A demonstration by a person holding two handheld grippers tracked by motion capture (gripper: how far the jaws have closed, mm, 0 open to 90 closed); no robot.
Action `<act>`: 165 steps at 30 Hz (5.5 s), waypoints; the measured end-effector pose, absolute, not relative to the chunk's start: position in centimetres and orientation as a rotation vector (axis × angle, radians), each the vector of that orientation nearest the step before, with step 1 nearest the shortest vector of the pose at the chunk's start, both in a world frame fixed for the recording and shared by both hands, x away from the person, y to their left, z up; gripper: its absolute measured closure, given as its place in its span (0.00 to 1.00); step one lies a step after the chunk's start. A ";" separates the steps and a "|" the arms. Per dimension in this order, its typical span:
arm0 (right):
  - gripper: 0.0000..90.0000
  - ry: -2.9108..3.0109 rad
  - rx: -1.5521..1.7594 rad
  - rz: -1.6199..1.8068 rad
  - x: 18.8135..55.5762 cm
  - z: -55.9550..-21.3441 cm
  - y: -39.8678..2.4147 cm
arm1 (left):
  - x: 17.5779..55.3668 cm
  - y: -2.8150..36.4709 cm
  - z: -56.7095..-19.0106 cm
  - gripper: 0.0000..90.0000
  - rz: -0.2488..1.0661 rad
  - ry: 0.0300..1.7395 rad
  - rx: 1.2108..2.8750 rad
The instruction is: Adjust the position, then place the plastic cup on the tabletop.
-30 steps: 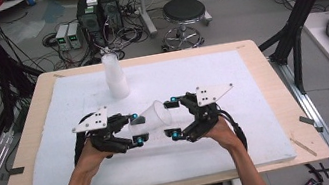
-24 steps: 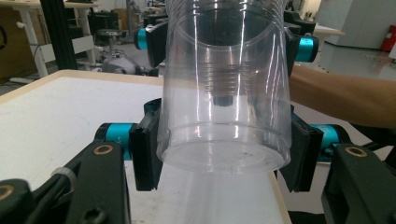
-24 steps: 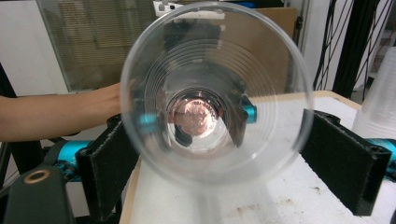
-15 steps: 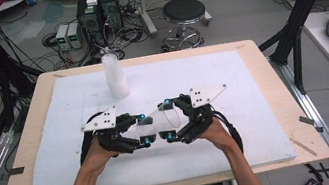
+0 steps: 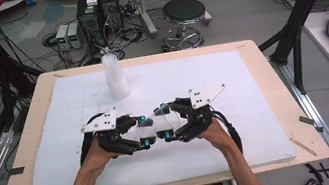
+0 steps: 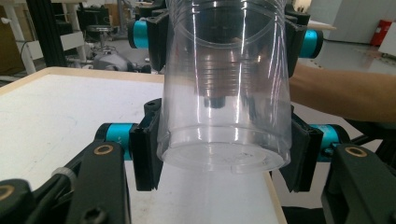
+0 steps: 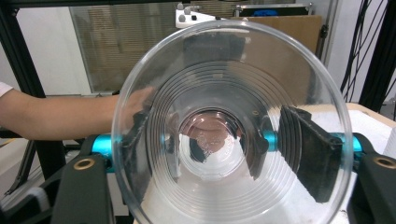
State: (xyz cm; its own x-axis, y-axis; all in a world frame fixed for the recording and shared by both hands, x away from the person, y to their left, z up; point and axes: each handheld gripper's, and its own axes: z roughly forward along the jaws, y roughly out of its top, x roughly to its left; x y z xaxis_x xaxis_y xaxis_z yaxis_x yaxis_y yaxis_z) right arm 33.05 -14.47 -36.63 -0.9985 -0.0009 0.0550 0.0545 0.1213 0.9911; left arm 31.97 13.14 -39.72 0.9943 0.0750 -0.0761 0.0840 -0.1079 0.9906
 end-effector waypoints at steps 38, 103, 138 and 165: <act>0.36 -2.886 -0.664 -1.482 36.8 -35.1 -15.7 | 28.7 22.6 -45.2 0.02 0.442 0.789 1.814; 0.36 -3.070 -0.948 -1.101 40.4 -40.8 -11.6 | 28.3 24.1 -47.1 0.02 0.433 0.846 1.691; 0.15 -2.858 -1.200 -1.683 32.8 -44.1 -21.8 | 28.3 24.1 -47.1 0.02 0.447 0.872 1.677; 0.15 -2.814 -1.374 -1.850 29.6 -45.4 -26.2 | 28.0 23.9 -47.1 0.02 0.481 0.840 1.691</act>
State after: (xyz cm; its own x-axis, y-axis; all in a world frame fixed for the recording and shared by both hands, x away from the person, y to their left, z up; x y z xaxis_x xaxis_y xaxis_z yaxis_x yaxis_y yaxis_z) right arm 29.61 -26.21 -45.35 -0.6113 0.7913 -0.0068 0.3074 0.2454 0.9194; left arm 27.97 23.91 -47.08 0.6624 0.7414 -0.1073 0.2826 -0.1147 0.9524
